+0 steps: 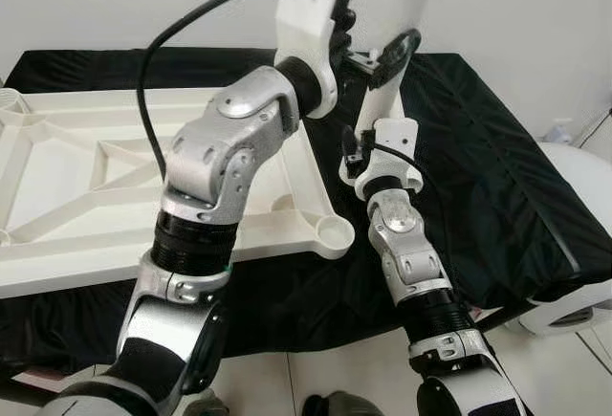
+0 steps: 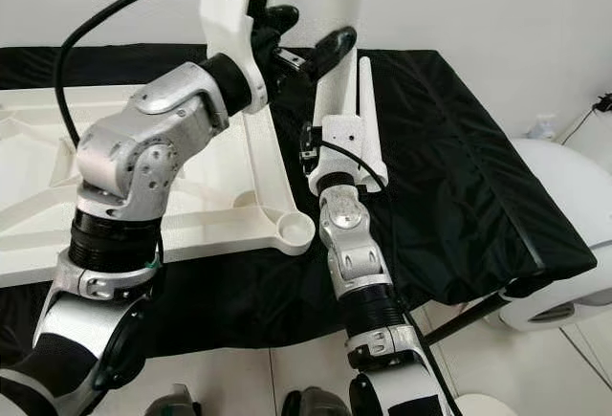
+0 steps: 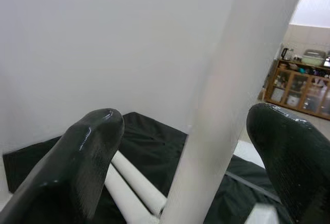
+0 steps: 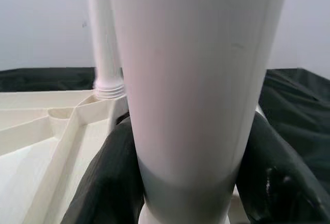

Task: Building children table

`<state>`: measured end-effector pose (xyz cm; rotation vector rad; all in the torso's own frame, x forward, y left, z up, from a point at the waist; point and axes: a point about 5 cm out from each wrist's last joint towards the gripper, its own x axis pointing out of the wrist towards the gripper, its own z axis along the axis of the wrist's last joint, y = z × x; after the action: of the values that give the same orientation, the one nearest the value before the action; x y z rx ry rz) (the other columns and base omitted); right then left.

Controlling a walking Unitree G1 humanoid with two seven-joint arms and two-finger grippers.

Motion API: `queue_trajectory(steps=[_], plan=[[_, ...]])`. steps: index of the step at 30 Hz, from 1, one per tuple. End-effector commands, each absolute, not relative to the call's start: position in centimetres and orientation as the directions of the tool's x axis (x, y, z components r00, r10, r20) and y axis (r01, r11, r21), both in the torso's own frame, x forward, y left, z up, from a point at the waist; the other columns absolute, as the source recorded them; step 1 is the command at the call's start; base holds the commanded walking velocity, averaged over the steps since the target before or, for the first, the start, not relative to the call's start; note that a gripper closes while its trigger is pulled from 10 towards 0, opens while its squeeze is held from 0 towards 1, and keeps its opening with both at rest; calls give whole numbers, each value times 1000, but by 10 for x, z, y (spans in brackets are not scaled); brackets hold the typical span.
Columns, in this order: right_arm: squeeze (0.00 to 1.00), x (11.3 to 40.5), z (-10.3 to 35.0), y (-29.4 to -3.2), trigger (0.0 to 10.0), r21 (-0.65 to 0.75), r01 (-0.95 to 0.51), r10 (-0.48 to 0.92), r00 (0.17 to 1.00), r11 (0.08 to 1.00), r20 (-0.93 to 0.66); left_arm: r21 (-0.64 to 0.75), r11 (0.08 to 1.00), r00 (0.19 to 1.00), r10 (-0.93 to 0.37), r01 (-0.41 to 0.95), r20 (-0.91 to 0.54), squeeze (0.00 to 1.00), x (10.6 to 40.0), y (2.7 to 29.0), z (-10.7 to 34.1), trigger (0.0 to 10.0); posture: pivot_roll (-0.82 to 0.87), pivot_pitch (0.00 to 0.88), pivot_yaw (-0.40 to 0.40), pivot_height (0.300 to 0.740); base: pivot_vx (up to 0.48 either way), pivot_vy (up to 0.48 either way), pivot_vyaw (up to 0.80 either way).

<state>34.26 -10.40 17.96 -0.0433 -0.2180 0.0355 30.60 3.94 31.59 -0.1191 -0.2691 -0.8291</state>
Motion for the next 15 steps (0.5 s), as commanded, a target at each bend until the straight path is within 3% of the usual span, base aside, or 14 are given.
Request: queue_trajectory(steps=[1,2,8,15], plan=[[0,345,186,-111,10000,-31,-14,21,969,999,245,-6,663,640,-719,748,271,1000,305,44,310,10000,32,14,-75,740,0,0,0],[0,346,188,-115,10000,-27,-6,13,969,1000,248,5,675,656,-720,738,225,0,306,48,300,10000,36,16,-77,740,0,0,0],[0,347,202,-121,10000,-47,-40,52,957,998,285,133,695,704,-710,707,-31,0,307,53,236,10000,39,19,-82,740,0,0,0],[0,343,203,-119,10000,-100,-109,134,946,989,296,258,652,695,-705,713,-139,0,298,53,202,10000,46,15,-86,740,0,0,0]])
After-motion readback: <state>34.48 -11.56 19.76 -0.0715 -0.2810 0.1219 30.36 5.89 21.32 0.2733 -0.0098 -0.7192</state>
